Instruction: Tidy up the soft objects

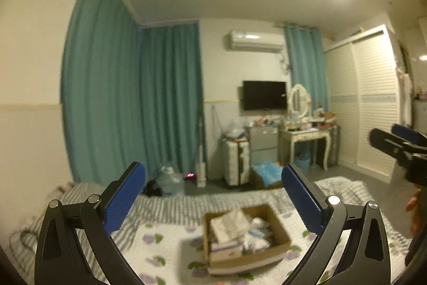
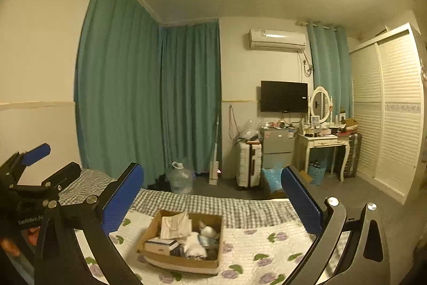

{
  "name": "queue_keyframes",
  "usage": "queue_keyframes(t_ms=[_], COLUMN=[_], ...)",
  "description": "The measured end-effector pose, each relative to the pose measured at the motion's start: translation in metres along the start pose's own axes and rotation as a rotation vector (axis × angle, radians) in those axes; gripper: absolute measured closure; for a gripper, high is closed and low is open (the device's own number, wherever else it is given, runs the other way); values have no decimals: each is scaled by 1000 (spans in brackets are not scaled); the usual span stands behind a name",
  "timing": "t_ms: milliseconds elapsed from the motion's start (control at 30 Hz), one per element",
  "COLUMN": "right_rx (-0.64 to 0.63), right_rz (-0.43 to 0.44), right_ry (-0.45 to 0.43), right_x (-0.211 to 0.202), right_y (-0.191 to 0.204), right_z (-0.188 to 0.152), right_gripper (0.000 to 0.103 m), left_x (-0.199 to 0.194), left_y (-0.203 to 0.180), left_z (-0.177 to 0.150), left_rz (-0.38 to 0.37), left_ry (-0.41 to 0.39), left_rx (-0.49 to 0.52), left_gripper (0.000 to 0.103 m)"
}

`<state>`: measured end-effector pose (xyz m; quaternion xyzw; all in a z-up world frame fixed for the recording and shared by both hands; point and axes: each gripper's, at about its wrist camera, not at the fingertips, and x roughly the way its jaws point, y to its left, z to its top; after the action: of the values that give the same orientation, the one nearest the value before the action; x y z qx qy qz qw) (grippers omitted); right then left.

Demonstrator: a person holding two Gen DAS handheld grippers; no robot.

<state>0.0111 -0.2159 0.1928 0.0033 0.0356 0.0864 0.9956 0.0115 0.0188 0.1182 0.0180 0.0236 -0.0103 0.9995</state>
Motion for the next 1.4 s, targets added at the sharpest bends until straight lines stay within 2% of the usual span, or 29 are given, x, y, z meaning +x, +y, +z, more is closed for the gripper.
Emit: queue_keyframes(t_ms=[133, 200, 233, 300, 400, 633, 1000, 1233, 1400], right_rx=[60, 79, 75, 46, 65, 41, 28, 25, 19], right_rz=[26, 8, -10, -46, -40, -45, -35, -33, -37], right_ry=[9, 67, 109, 137, 209, 251, 242, 248, 247], right_x=[2, 16, 25, 34, 53, 69, 65, 66, 66], right_y=[-7, -10, -11, -9, -10, -5, 5, 7, 9], right_z=[-53, -84, -101, -125, -151, -162, -160, -160, -161], right_gripper=[0, 0, 0, 0, 0, 0, 0, 0, 0], left_x=[10, 23, 26, 36, 43, 34, 34, 34, 35], left_y=[11, 11, 9, 8, 3, 0, 3, 2, 2], left_z=[-52, -77, -85, -98, -106, -110, -112, -115, -115], left_rz=[48, 55, 47, 41, 29, 22, 38, 82, 76], left_ry=[60, 106, 127, 183, 210, 213, 216, 218, 227], left_rx=[-54, -47, -47, -54, -36, -21, -22, -18, -19], left_gripper=[0, 0, 0, 0, 0, 0, 0, 0, 0])
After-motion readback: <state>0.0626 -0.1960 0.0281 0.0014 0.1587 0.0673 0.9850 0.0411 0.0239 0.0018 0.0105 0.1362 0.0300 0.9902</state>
